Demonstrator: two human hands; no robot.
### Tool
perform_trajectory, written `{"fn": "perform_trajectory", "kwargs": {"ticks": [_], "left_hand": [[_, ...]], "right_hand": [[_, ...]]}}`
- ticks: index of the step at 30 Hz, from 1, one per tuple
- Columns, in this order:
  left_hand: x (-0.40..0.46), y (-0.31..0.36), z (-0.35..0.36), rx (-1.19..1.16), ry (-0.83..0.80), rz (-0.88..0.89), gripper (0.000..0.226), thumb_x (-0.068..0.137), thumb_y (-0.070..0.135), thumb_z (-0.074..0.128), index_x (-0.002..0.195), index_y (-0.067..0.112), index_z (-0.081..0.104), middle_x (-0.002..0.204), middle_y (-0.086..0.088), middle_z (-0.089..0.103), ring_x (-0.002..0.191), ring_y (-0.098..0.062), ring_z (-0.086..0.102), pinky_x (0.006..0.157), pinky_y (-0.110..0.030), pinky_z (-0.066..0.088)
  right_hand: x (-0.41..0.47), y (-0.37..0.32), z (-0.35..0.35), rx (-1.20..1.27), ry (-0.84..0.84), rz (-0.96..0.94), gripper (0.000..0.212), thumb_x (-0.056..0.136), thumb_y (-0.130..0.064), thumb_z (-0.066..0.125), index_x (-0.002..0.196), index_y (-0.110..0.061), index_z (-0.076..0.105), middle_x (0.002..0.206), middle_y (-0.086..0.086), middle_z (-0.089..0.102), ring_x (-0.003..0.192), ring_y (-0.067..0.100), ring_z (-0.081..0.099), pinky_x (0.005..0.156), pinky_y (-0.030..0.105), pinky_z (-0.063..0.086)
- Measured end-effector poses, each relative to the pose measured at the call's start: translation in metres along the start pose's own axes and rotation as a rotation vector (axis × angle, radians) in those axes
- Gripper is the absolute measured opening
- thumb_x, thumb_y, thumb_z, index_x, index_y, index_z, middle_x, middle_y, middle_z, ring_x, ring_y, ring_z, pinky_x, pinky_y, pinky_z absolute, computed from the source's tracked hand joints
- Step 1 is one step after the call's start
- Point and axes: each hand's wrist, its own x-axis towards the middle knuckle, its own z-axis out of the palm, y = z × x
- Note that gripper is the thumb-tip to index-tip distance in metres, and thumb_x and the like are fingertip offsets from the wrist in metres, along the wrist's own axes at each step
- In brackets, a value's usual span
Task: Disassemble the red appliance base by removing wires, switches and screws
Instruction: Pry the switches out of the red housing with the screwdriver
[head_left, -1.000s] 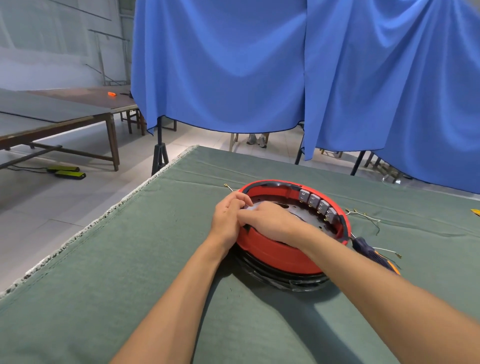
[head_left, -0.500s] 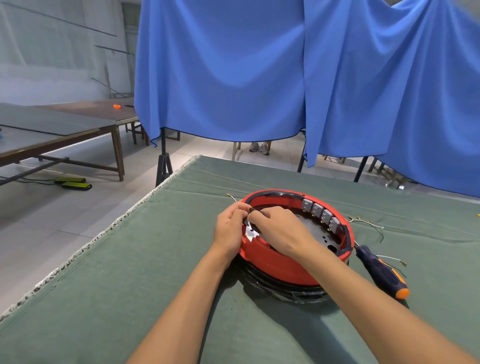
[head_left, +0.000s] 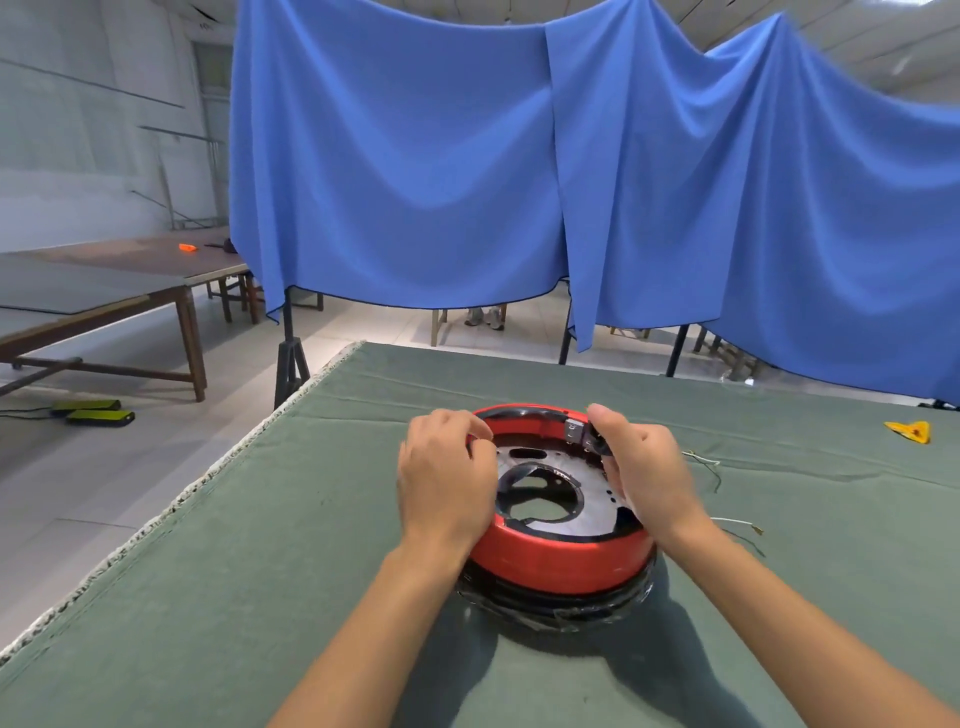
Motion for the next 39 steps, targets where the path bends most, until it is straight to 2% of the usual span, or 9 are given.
{"fn": "perform_trajectory", "kwargs": {"ticks": [4,7,13,19,22,25,30,35,39], "left_hand": [[-0.021,0.047,0.007,0.017,-0.205,0.204,0.024,0.077,0.029,0.04,0.078,0.024,0.063,0.07,0.006,0.065,0.068,-0.016,0.056,0.058,-0.031,0.037],[-0.037,0.052,0.026,0.221,-0.368,0.344,0.027,0.083,0.034,0.036,0.088,0.023,0.061,0.081,0.002,0.067,0.077,-0.023,0.06,0.059,-0.031,0.034],[-0.029,0.044,0.026,0.376,-0.464,0.19,0.023,0.083,0.031,0.044,0.09,0.021,0.064,0.096,0.0,0.069,0.09,-0.026,0.061,0.069,-0.032,0.04],[-0.009,0.041,-0.003,0.742,-0.544,0.209,0.027,0.08,0.036,0.048,0.063,0.018,0.037,0.098,-0.005,0.067,0.083,-0.028,0.058,0.062,-0.03,0.029],[-0.015,0.054,0.01,0.597,-0.484,0.246,0.033,0.086,0.038,0.042,0.061,0.017,0.035,0.082,-0.007,0.061,0.073,-0.027,0.05,0.06,-0.033,0.027],[-0.02,0.059,0.028,0.449,-0.614,0.218,0.044,0.09,0.047,0.037,0.059,0.016,0.04,0.068,-0.003,0.049,0.073,-0.029,0.049,0.061,-0.035,0.031],[-0.023,0.046,0.032,0.378,-0.691,0.242,0.062,0.084,0.066,0.036,0.056,0.011,0.046,0.054,-0.001,0.049,0.059,-0.02,0.052,0.05,-0.031,0.029],[-0.023,0.041,0.031,0.361,-0.674,0.366,0.048,0.081,0.052,0.053,0.055,0.013,0.039,0.051,-0.002,0.042,0.054,-0.016,0.043,0.049,-0.031,0.025],[-0.022,0.04,0.031,0.346,-0.676,0.381,0.047,0.082,0.05,0.052,0.055,0.013,0.038,0.051,-0.002,0.041,0.051,-0.014,0.041,0.047,-0.029,0.023]], "right_hand": [[0.0,0.017,-0.027,0.15,0.153,0.094,0.064,0.094,-0.043,0.052,0.039,-0.025,0.024,0.04,-0.003,0.023,0.039,0.013,0.02,0.046,0.028,0.019],[-0.001,0.022,-0.035,0.176,0.27,0.095,0.057,0.079,-0.06,0.053,0.042,-0.025,0.025,0.044,0.0,0.025,0.046,0.018,0.024,0.051,0.032,0.023],[-0.005,0.046,-0.044,0.226,0.29,0.161,0.058,0.063,-0.067,0.054,0.038,-0.021,0.028,0.04,-0.006,0.023,0.038,0.013,0.022,0.042,0.024,0.021],[-0.006,0.072,-0.043,0.14,0.311,0.141,0.047,0.084,-0.039,0.072,0.061,-0.016,0.038,0.057,0.005,0.029,0.058,0.019,0.027,0.056,0.035,0.023],[-0.006,0.078,-0.032,0.038,0.297,0.082,0.048,0.083,-0.039,0.072,0.063,-0.016,0.036,0.056,-0.003,0.03,0.054,0.015,0.027,0.053,0.034,0.024],[-0.006,0.078,-0.023,-0.071,0.222,0.067,0.05,0.083,-0.039,0.072,0.06,-0.018,0.033,0.053,-0.005,0.031,0.053,0.015,0.029,0.053,0.035,0.025],[0.017,0.083,-0.028,-0.288,0.175,0.253,0.046,0.087,-0.041,0.065,0.06,-0.016,0.038,0.055,0.0,0.045,0.058,0.024,0.045,0.052,0.033,0.031],[0.035,0.092,-0.021,-0.447,0.048,0.371,0.034,0.084,-0.022,0.059,0.054,-0.014,0.044,0.057,0.004,0.051,0.071,0.031,0.054,0.06,0.033,0.037],[0.032,0.087,-0.046,-0.53,0.142,0.302,0.028,0.088,-0.028,0.063,0.065,-0.014,0.056,0.067,0.001,0.062,0.077,0.031,0.058,0.063,0.032,0.039]]}}
